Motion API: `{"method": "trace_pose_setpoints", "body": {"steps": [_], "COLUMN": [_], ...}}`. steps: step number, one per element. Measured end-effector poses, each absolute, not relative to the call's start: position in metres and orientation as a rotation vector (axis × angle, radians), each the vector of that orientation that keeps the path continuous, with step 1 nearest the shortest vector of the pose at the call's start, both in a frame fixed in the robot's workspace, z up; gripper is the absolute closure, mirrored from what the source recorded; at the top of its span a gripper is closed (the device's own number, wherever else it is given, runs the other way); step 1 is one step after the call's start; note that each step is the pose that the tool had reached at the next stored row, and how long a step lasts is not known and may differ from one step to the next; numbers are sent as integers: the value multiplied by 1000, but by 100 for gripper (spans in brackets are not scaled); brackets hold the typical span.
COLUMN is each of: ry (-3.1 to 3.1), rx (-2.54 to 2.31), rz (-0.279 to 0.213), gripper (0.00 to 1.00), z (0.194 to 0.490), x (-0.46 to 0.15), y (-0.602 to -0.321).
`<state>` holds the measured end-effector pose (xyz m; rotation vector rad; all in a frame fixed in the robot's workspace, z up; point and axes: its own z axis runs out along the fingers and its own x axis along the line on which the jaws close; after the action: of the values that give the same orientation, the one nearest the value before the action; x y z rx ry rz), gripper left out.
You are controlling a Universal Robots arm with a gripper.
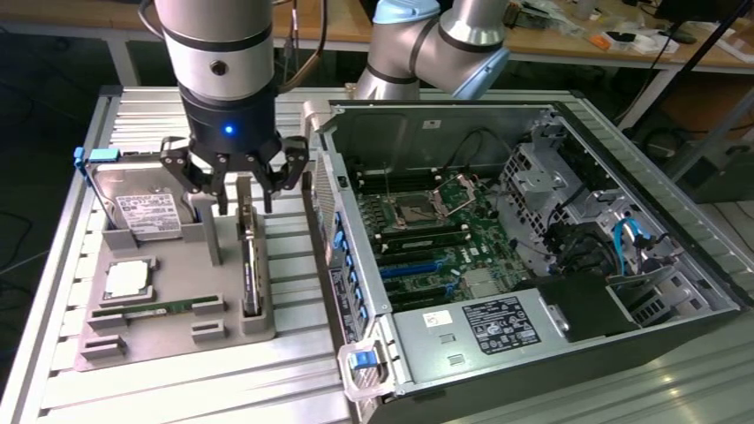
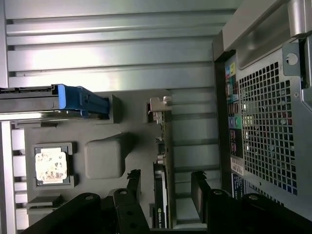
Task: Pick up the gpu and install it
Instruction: 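Pick up the gpu and move the gpu toward the slot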
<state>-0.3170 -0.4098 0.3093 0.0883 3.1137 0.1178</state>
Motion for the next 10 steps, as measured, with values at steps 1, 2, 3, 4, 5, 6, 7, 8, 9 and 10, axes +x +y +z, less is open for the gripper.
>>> {"method": "trace_pose_setpoints", "body": {"steps": [1,2,3,4,5,6,7,8,9,10], "ry": [3114,3114,3114,3114,3114,3114,3114,3114,3114,3114], "rx": [88,88,88,88,88,88,88,88,88,88], "rz": [118,118,118,118,118,118,118,118,118,118], "gripper": [46,46,46,46,46,46,46,46,46,46], "z": [309,309,309,308,308,308,308,308,307,307], "x": [-317,-317,-318,-318,-318,-318,-318,-318,-318,-318], "y": [-410,-410,-411,-411,-411,-411,-411,-412,-412,-412]}}
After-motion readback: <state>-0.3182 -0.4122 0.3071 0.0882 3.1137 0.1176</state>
